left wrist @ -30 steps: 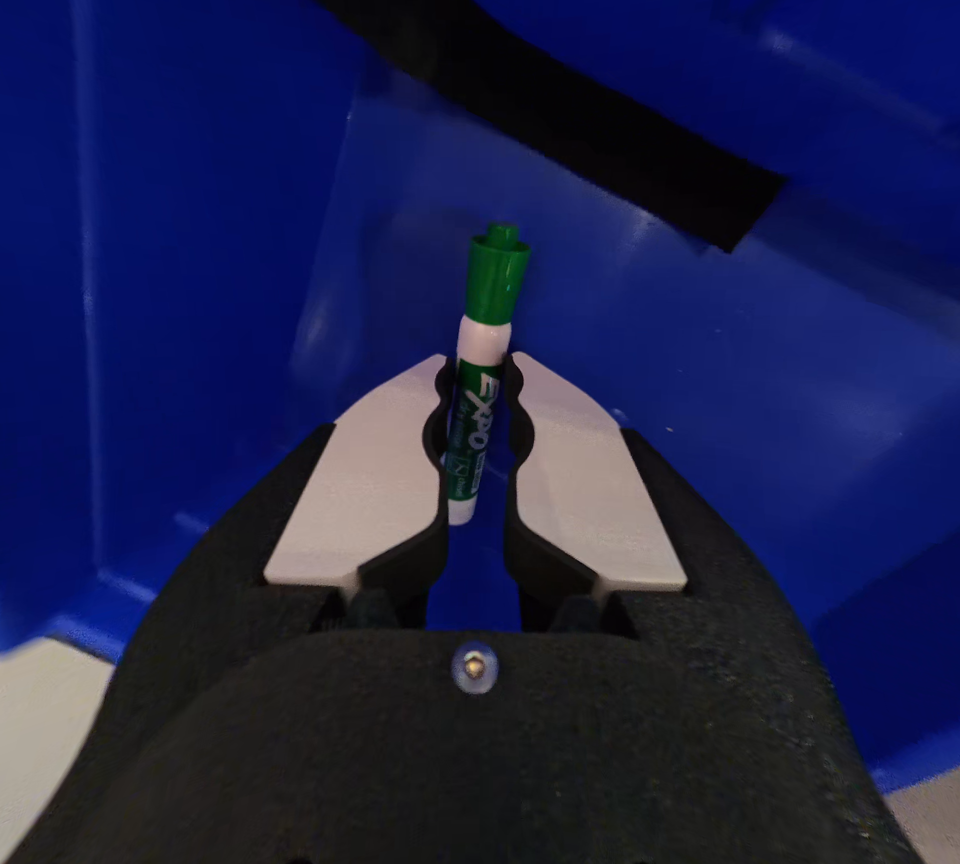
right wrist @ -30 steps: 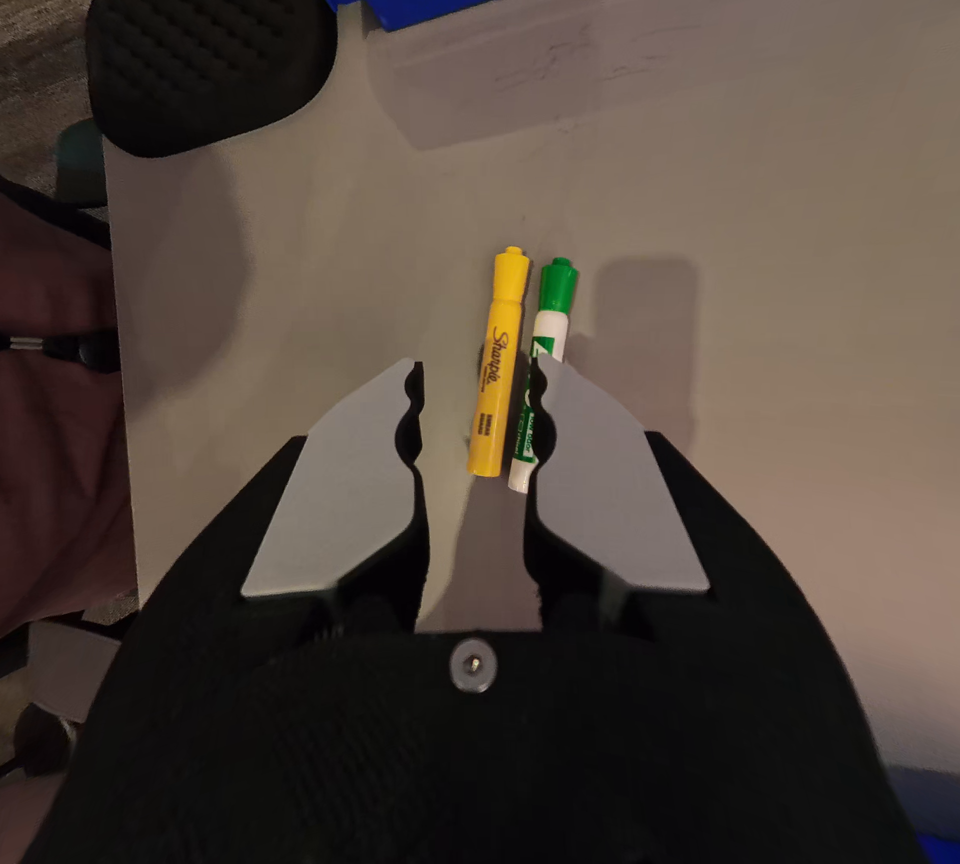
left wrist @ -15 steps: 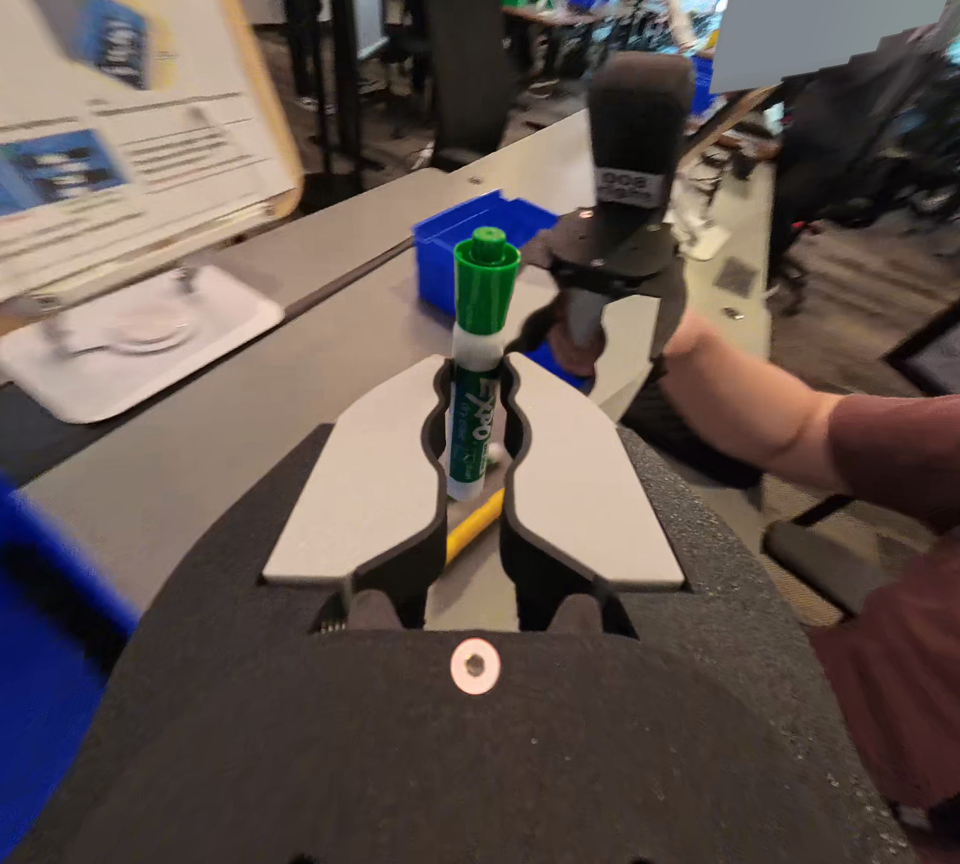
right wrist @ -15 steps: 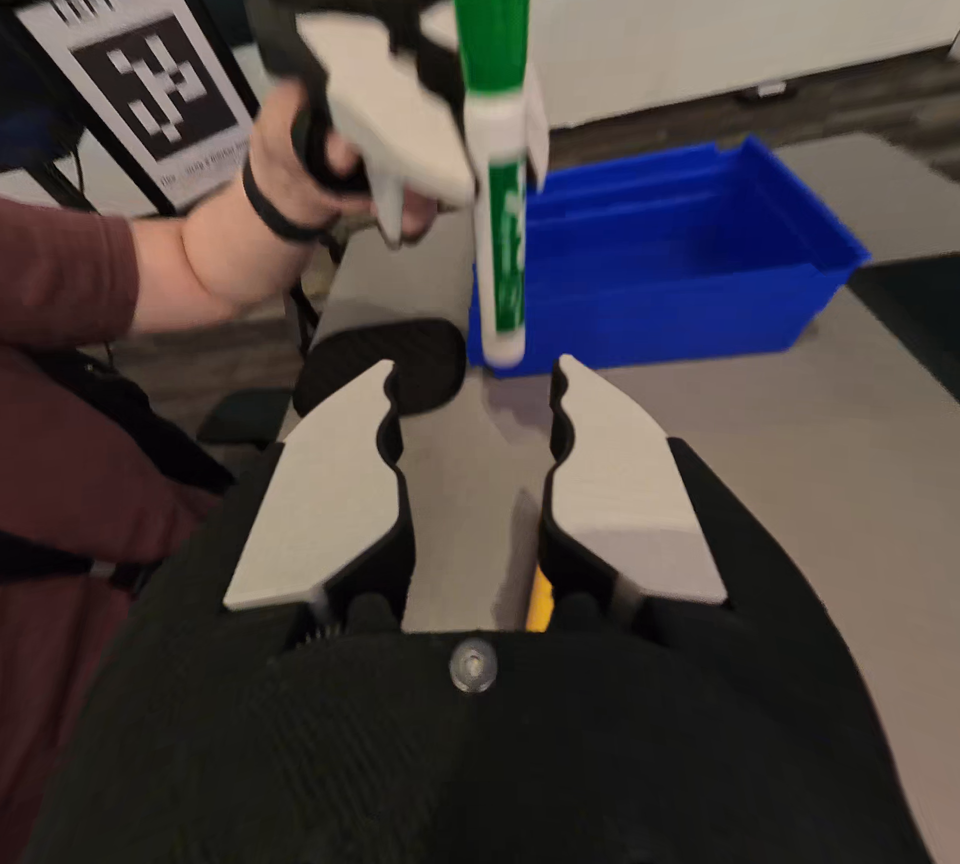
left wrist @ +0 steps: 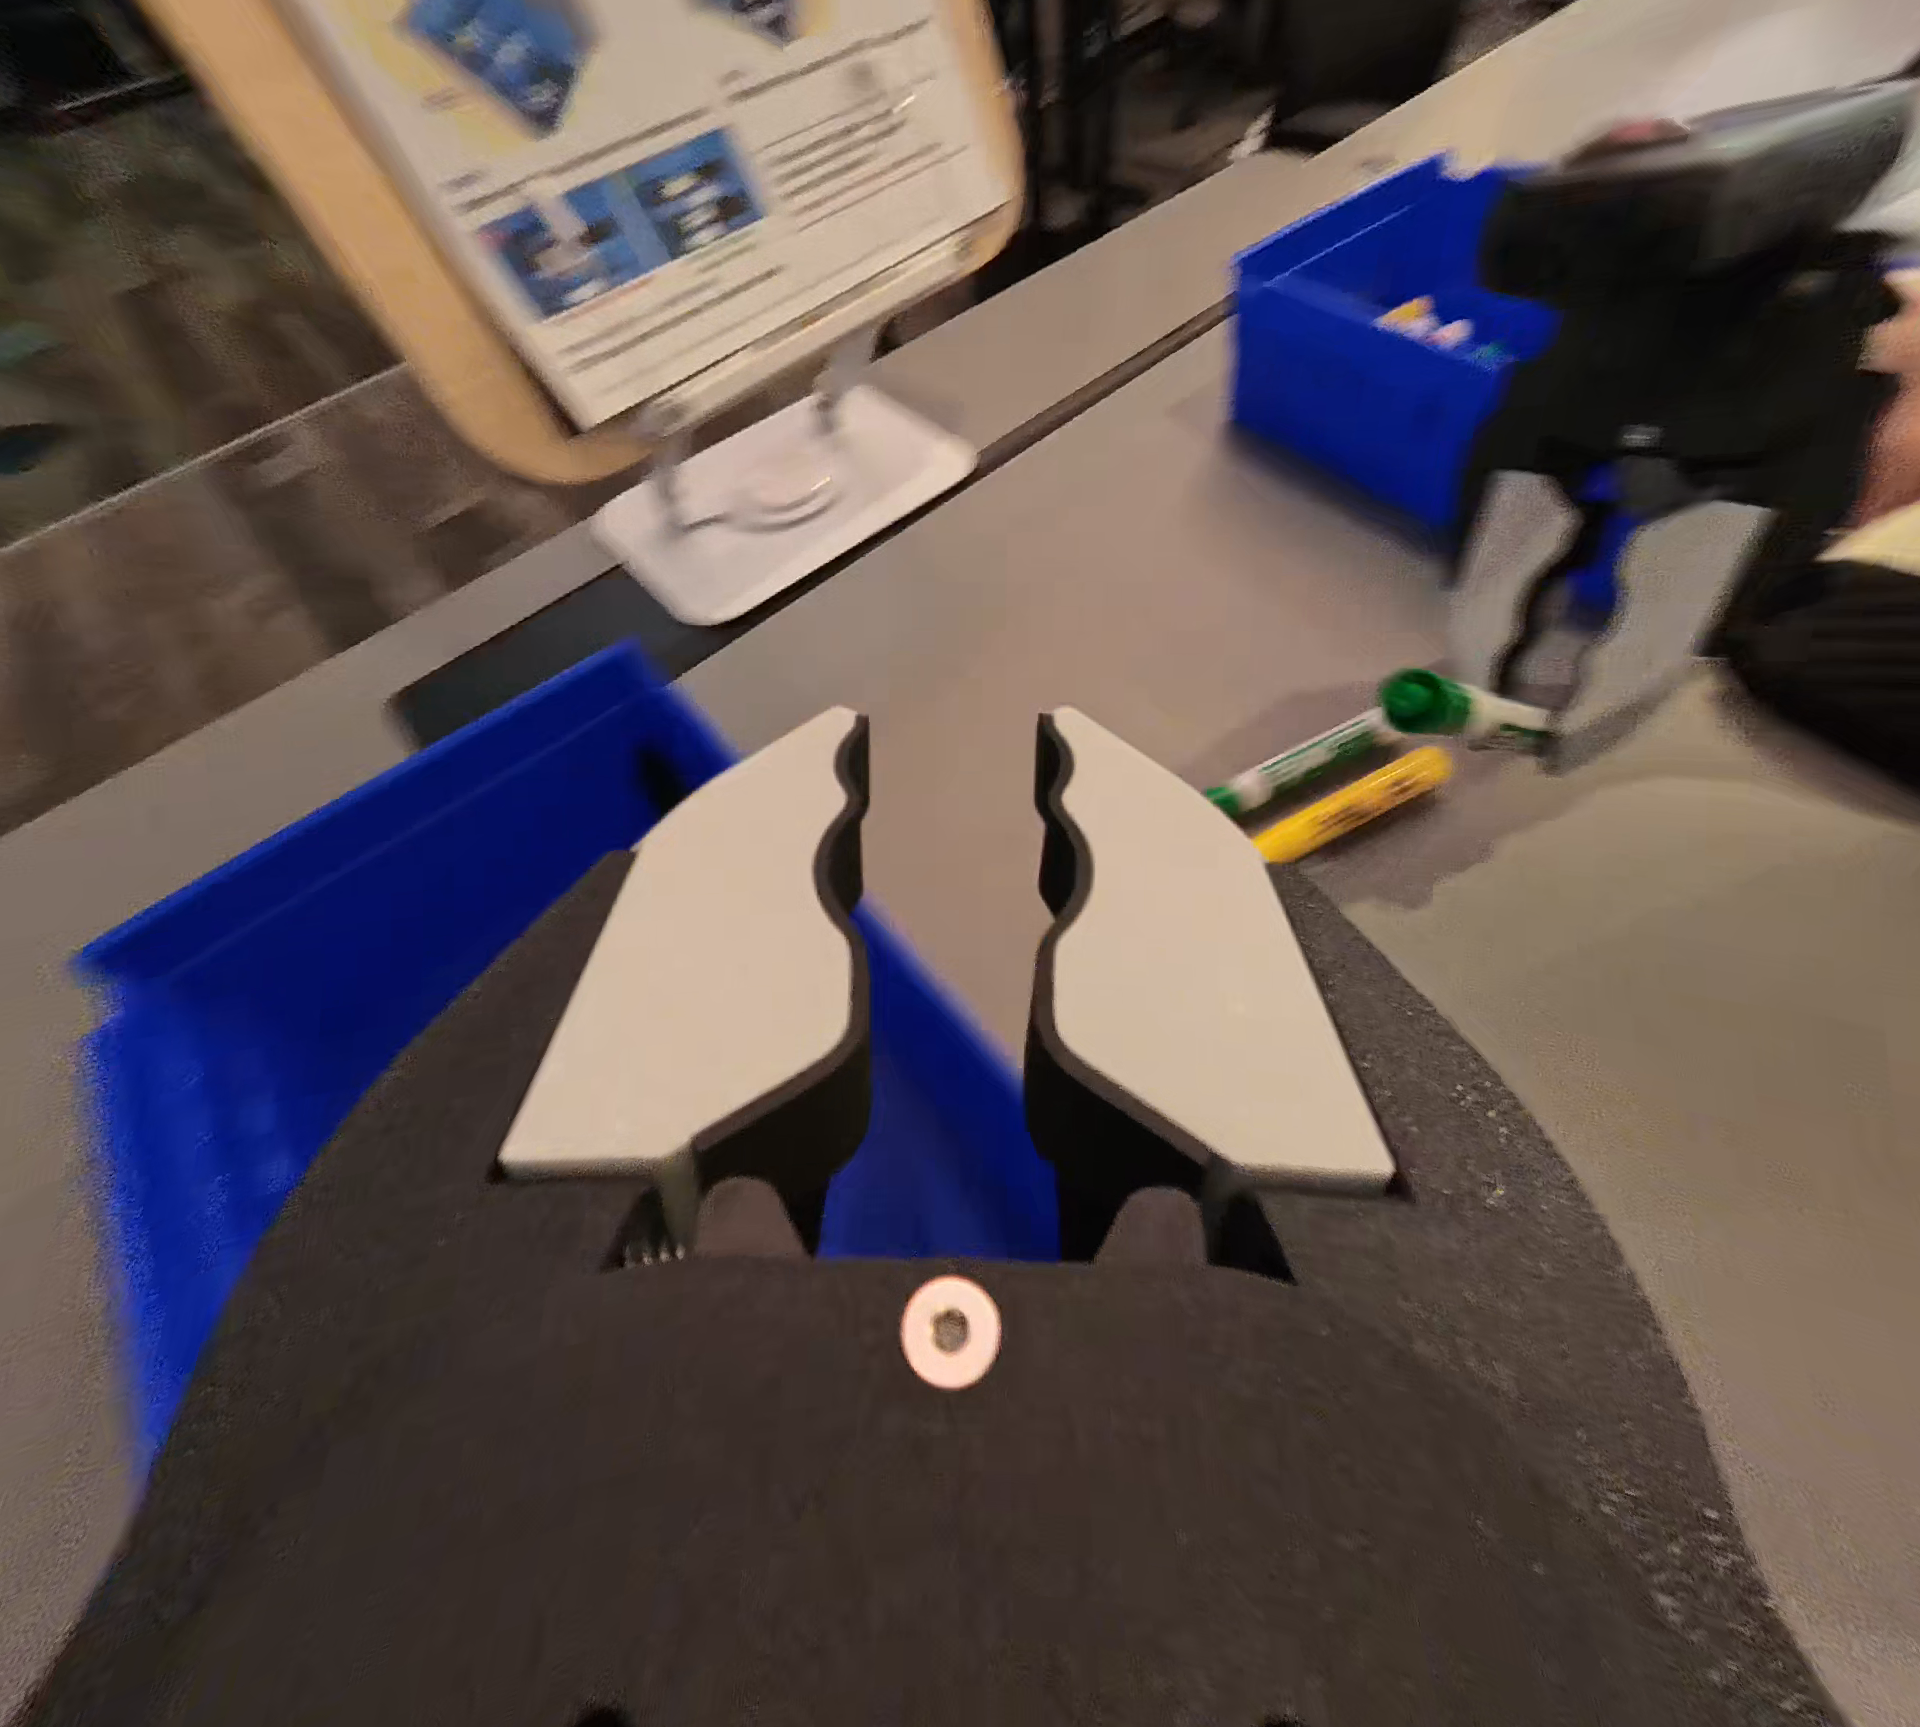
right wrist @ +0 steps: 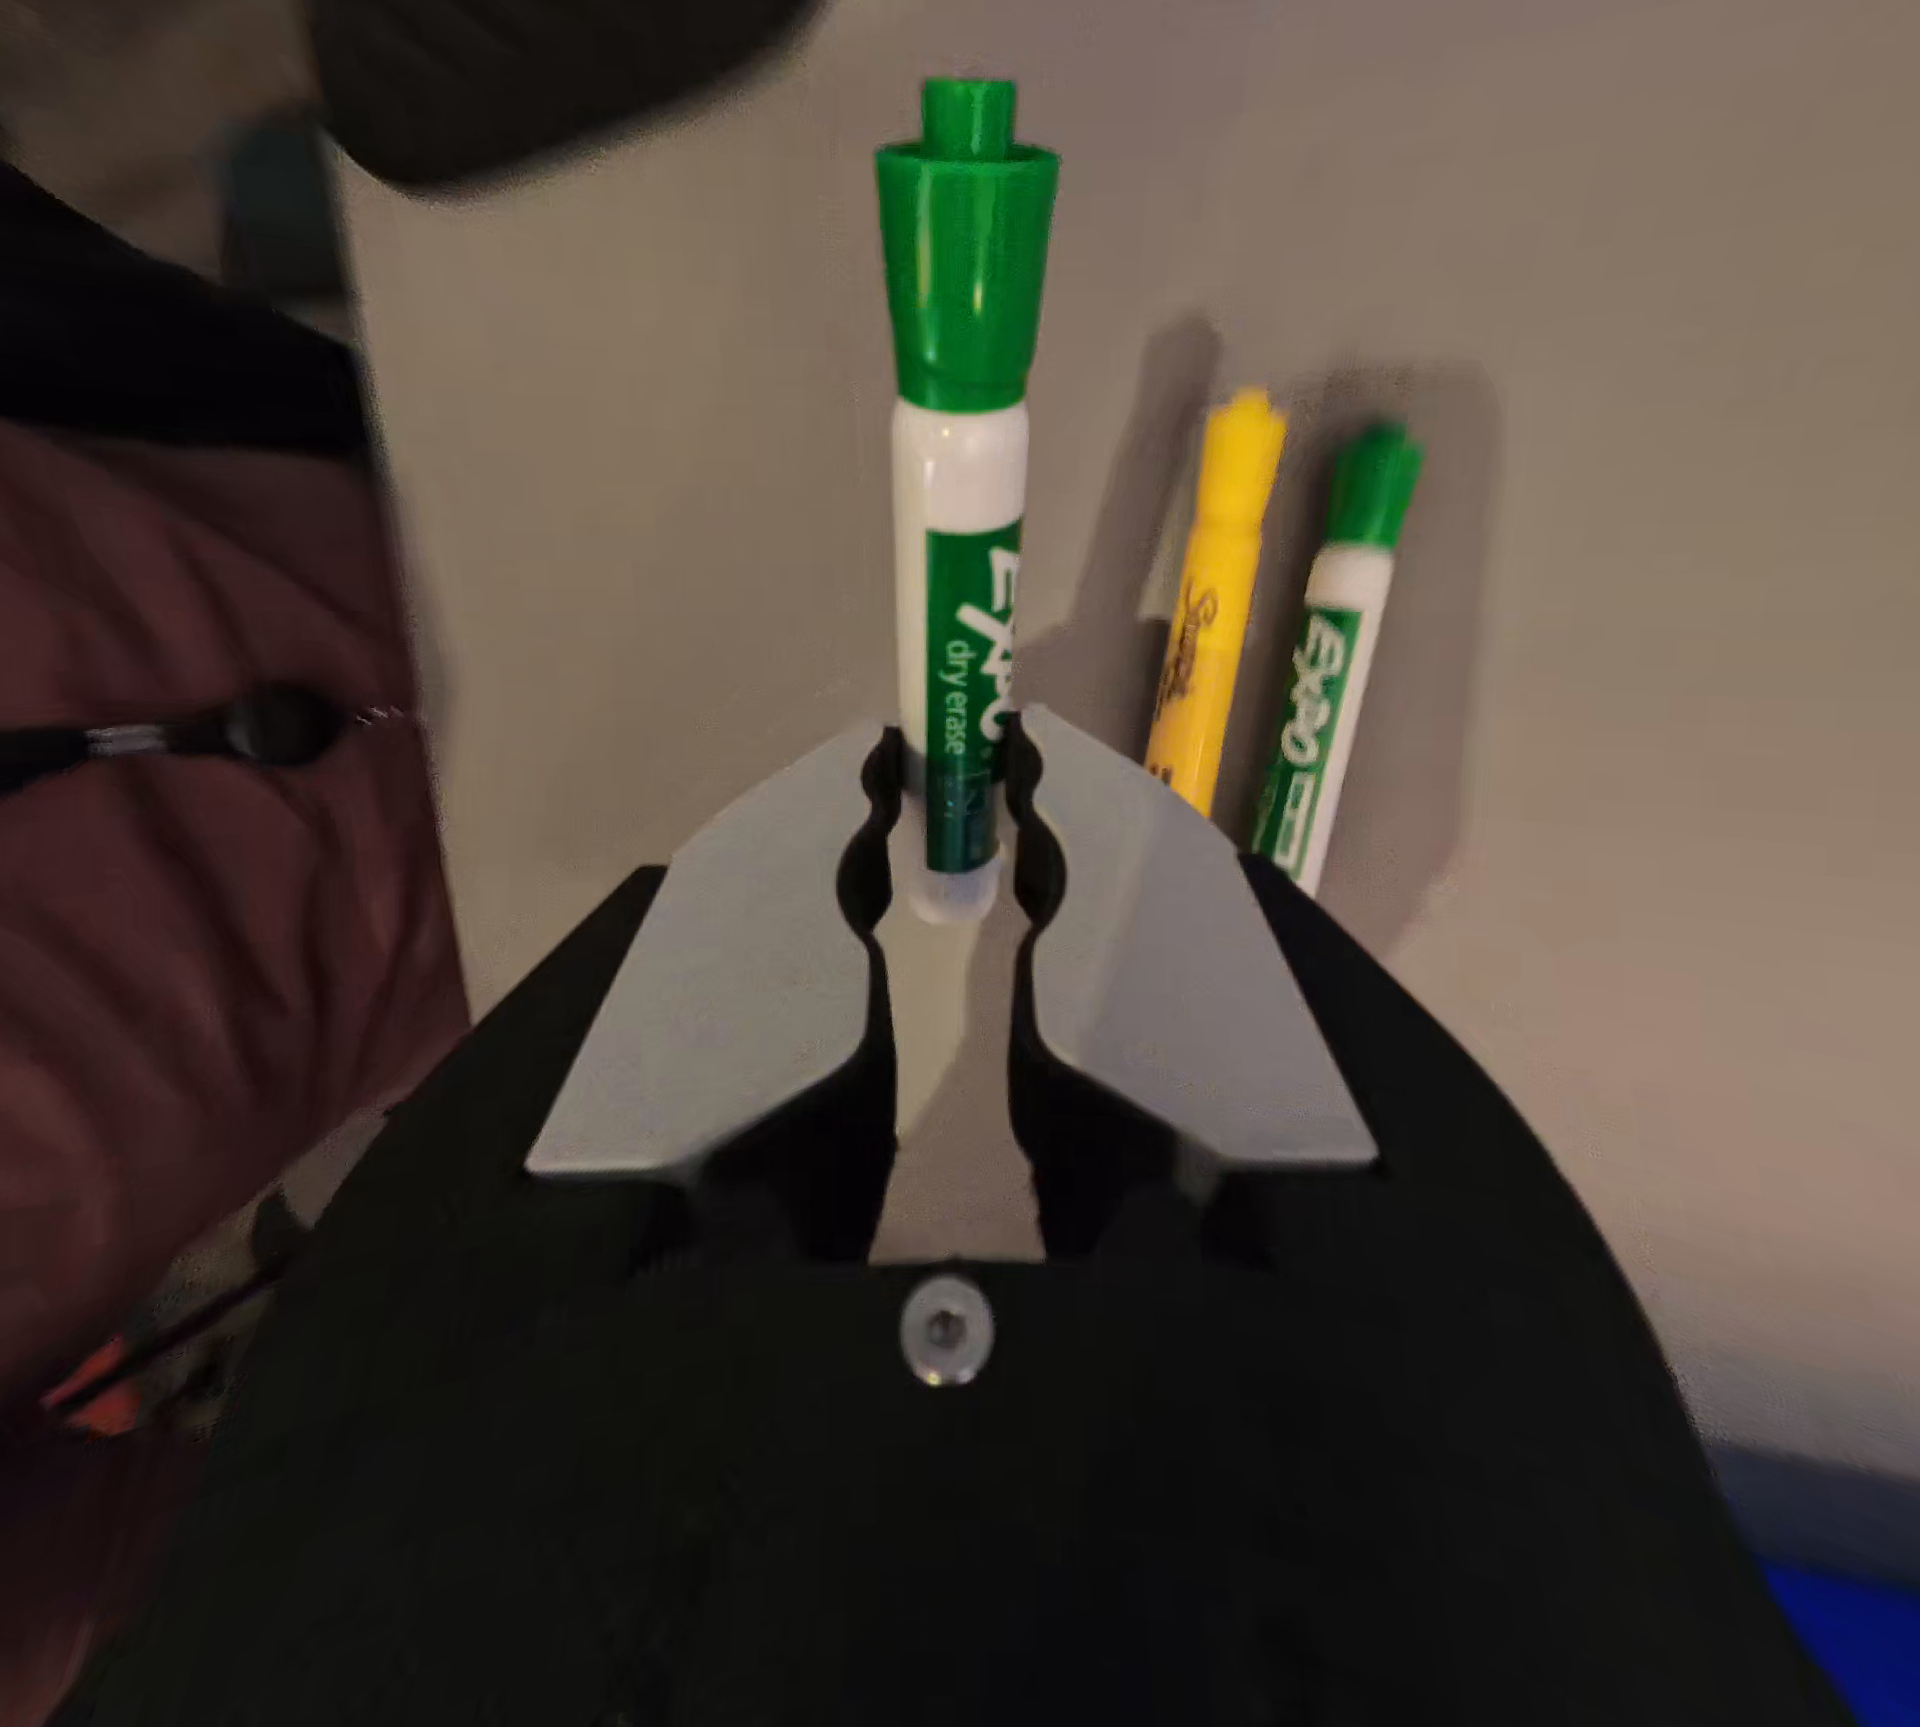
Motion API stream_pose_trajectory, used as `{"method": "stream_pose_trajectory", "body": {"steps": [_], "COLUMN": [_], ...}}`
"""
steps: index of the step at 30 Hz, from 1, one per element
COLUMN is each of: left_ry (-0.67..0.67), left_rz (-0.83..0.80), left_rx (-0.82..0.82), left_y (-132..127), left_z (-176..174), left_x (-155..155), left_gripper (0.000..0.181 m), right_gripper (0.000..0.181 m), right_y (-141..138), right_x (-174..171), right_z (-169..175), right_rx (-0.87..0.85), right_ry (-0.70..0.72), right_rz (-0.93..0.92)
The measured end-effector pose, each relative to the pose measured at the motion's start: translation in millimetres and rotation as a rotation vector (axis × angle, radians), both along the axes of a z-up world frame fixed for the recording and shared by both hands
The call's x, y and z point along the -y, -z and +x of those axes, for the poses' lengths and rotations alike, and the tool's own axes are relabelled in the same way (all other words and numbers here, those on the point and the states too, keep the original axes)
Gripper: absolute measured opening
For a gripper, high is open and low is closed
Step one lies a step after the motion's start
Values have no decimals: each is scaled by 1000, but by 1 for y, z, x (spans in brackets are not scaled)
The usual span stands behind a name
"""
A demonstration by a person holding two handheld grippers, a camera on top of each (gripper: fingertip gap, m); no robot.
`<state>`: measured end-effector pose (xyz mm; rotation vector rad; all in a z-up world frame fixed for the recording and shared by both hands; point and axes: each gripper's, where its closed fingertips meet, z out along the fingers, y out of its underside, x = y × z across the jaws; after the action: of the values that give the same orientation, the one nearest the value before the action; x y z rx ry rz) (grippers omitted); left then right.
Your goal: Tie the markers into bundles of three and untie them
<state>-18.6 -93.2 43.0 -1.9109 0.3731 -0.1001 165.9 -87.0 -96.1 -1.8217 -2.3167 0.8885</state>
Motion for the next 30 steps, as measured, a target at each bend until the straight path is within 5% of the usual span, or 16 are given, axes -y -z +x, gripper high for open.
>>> {"method": "stream_pose_trajectory", "body": {"steps": [4, 10, 15, 21, 24, 30], "left_ry": [-116, -163, -153, -22, 45, 64], "left_rz": [-102, -277, -414, -433, -503, -513], "left_rx": [-94, -142, -241, -52, 87, 55], "left_y": [19, 64, 122, 159, 171, 185], "left_z": [-62, -106, -133, -119, -109, -109], "left_x": [9, -7, -40, -95, -110, -138], "left_gripper": [28, 28, 24, 31, 27, 28], "right_gripper": [21, 21, 38, 36, 37, 37], "right_y": [56, 84, 61, -4, -8, 7], "right_x": [-2, -8, -15, -16, -31, -49], "right_z": [7, 4, -13, -37, -36, -27], "right_rx": [267, 348, 217, -57, -68, -14], "right_ry": [8, 3, 62, 109, 153, 193], "right_rz": [160, 268, 297, 146, 148, 141]}}
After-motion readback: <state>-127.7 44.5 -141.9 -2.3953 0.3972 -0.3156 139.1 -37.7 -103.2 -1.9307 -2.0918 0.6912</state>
